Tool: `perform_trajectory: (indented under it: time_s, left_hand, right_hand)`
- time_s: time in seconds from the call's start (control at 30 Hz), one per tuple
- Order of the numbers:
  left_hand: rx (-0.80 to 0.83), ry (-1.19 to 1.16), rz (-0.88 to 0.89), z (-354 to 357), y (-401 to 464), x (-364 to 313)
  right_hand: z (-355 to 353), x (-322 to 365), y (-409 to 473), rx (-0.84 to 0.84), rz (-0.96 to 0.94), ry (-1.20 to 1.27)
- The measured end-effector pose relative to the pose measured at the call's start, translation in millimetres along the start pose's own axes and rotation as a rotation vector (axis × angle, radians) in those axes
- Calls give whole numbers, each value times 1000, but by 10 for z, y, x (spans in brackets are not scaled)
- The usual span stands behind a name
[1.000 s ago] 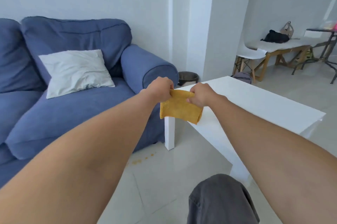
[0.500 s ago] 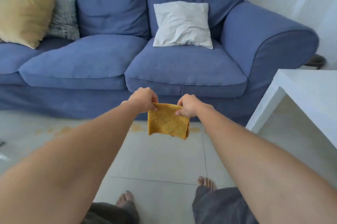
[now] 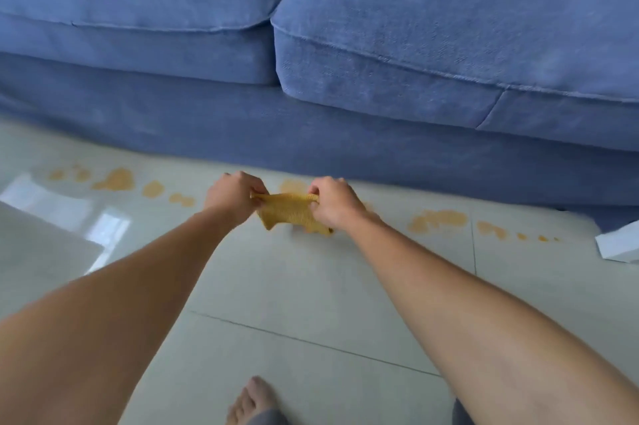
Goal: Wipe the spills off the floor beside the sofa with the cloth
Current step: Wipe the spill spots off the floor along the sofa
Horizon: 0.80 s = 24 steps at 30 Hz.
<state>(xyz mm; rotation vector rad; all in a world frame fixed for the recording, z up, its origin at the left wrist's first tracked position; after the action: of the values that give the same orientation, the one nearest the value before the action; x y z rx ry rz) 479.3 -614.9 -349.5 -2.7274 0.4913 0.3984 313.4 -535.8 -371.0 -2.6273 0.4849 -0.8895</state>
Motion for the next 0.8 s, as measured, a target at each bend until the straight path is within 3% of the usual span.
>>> perform_trajectory:
  time_s: [0.17,0.33,0.5,0.7,0.8]
  left_hand:
    - [-239,-43,33,-198,335,215]
    - [40,249,22,377,314,554]
    - [-32,52,25,928,527,365]
    - [-25,122,-20,1605,1012,246]
    - [-107,187,-8,1728,1087,311]
  right_hand:
    - [-64,294,369,-191,-193,-127]
    - [756,-139,327,-13,-196,-286]
    - [1092,-1033,-52,-373,0,-272]
    - [1363,-1420,-214,-405,-121,-358]
    - [1384,-1427,-210,-421,-135,-348]
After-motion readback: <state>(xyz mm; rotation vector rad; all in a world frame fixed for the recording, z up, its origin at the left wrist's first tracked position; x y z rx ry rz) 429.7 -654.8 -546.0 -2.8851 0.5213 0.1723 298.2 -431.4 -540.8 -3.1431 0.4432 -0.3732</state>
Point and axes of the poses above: each hand's wrist, its own y-axis towards the middle knuckle, its own z-axis out of the palm, x = y × z, the point moved 6 cm from there along y, towards the middle knuckle, and after that the axes turned 3 degrees about x, right-handed, at the moved point
